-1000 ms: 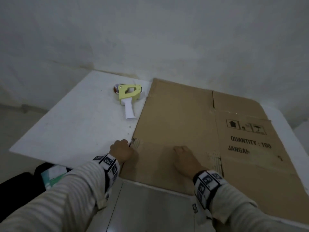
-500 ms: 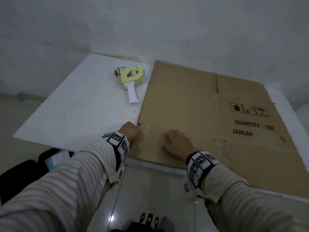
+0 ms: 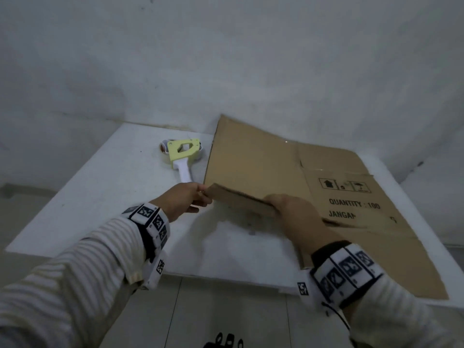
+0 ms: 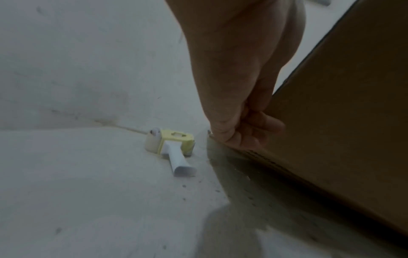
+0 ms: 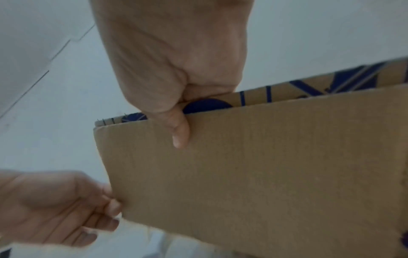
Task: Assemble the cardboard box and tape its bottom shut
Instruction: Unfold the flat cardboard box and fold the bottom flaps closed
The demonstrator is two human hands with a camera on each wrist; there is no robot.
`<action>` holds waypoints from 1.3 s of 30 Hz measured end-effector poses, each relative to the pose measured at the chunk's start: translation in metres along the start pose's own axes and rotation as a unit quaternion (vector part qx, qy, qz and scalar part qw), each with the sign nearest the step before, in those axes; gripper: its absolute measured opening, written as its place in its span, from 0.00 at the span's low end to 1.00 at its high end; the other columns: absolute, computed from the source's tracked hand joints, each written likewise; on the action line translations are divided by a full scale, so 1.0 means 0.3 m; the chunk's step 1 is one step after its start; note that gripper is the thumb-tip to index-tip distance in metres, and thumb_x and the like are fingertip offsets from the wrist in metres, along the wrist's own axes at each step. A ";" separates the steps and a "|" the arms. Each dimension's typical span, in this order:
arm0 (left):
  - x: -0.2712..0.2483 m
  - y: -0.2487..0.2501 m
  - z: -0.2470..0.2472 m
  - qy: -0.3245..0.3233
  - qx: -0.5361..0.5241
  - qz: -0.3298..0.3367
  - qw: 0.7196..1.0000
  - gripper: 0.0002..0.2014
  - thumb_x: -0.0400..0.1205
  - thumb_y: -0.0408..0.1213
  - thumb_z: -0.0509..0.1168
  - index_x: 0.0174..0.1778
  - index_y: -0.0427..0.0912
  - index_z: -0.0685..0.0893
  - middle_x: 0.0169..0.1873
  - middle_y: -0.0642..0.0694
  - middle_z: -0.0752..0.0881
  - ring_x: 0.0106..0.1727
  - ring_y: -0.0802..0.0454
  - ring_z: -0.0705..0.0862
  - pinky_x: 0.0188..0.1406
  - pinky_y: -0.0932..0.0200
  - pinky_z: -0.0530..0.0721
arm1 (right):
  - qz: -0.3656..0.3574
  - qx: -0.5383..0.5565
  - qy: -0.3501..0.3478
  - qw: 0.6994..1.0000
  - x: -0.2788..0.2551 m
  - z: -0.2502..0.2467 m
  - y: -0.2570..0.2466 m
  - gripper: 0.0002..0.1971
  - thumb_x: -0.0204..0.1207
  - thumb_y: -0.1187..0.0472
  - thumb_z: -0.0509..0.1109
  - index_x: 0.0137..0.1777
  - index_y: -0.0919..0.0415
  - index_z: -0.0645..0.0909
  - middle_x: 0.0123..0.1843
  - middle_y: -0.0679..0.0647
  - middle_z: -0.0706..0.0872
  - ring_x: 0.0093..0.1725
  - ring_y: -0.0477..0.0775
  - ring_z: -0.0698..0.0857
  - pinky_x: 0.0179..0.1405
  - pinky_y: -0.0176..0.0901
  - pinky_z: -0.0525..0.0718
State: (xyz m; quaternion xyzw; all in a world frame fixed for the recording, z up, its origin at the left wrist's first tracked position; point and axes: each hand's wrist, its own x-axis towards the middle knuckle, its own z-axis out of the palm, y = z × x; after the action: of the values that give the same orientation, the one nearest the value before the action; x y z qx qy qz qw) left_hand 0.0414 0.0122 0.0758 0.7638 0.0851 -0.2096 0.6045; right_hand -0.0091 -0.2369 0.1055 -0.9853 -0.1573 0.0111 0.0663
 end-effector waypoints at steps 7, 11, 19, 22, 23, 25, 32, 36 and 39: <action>-0.053 0.160 0.031 0.052 0.181 0.199 0.962 0.08 0.79 0.39 0.64 0.50 0.43 0.86 0.36 0.45 0.83 0.38 0.49 0.80 0.39 0.58 0.78 | 0.013 -0.068 0.164 0.984 0.044 -0.329 0.035 0.14 0.77 0.63 0.65 0.63 0.57 0.80 0.57 0.59 0.87 0.55 0.64 0.83 0.50 0.50 0.76; -0.076 0.263 0.054 0.052 0.263 0.266 0.926 0.18 0.79 0.44 0.66 0.65 0.47 0.82 0.61 0.52 0.85 0.60 0.55 0.81 0.63 0.53 0.80 | 0.009 -0.053 0.264 0.963 0.053 -0.511 0.082 0.18 0.76 0.66 0.68 0.66 0.58 0.81 0.59 0.60 0.87 0.57 0.66 0.81 0.58 0.55 0.75; -0.103 0.406 0.118 0.175 0.201 0.325 0.907 0.14 0.84 0.43 0.60 0.66 0.53 0.77 0.47 0.52 0.85 0.48 0.51 0.83 0.44 0.59 0.80 | -0.046 -0.063 0.359 0.930 0.160 -0.712 0.157 0.17 0.75 0.69 0.67 0.64 0.61 0.81 0.56 0.61 0.88 0.55 0.66 0.80 0.55 0.55 0.76; -0.090 0.432 0.134 0.200 0.152 0.322 0.913 0.11 0.85 0.41 0.58 0.62 0.57 0.77 0.43 0.54 0.85 0.47 0.51 0.84 0.45 0.57 0.82 | -0.062 -0.071 0.372 0.923 0.223 -0.734 0.177 0.17 0.76 0.68 0.66 0.64 0.62 0.82 0.57 0.62 0.88 0.53 0.67 0.84 0.53 0.55 0.79; -0.083 0.439 0.138 0.205 0.141 0.312 0.917 0.10 0.85 0.40 0.58 0.60 0.58 0.77 0.42 0.56 0.84 0.47 0.52 0.84 0.43 0.57 0.81 | -0.069 -0.071 0.371 0.923 0.245 -0.734 0.176 0.17 0.75 0.69 0.67 0.64 0.63 0.82 0.56 0.63 0.88 0.52 0.67 0.85 0.52 0.55 0.80; -0.068 0.445 0.138 0.217 0.115 0.286 0.926 0.11 0.85 0.39 0.58 0.60 0.56 0.78 0.44 0.54 0.84 0.49 0.50 0.83 0.41 0.60 0.79 | -0.097 -0.070 0.374 0.920 0.288 -0.718 0.172 0.19 0.72 0.71 0.69 0.64 0.64 0.83 0.54 0.64 0.90 0.50 0.67 0.87 0.51 0.56 0.84; 0.014 0.392 0.038 0.226 0.016 0.210 0.951 0.07 0.77 0.46 0.64 0.47 0.59 0.86 0.51 0.45 0.90 0.53 0.42 0.88 0.58 0.38 0.85 | -0.142 -0.089 0.454 0.875 0.355 -0.543 0.147 0.18 0.63 0.72 0.76 0.54 0.62 0.86 0.52 0.63 0.87 0.50 0.65 0.86 0.53 0.51 0.80; 0.025 0.394 0.024 0.205 -0.046 0.191 0.959 0.10 0.83 0.36 0.63 0.56 0.45 0.87 0.49 0.39 0.90 0.50 0.40 0.88 0.54 0.41 0.87 | -0.147 -0.085 0.451 0.876 0.360 -0.471 0.162 0.13 0.60 0.71 0.74 0.42 0.57 0.80 0.41 0.53 0.85 0.38 0.59 0.82 0.42 0.44 0.64; 0.028 0.411 0.030 0.170 -0.072 0.185 0.965 0.13 0.85 0.31 0.57 0.49 0.49 0.86 0.45 0.44 0.89 0.45 0.45 0.87 0.43 0.55 0.87 | -0.138 -0.065 0.427 0.891 0.372 -0.461 0.170 0.14 0.59 0.72 0.73 0.39 0.55 0.76 0.54 0.54 0.89 0.37 0.57 0.83 0.41 0.45 0.62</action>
State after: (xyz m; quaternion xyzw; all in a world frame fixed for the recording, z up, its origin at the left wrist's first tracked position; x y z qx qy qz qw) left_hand 0.0942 -0.0288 0.1800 0.7451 0.0588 0.0452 0.6628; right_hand 0.1187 -0.2678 0.2355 -0.8655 -0.2481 -0.4304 0.0640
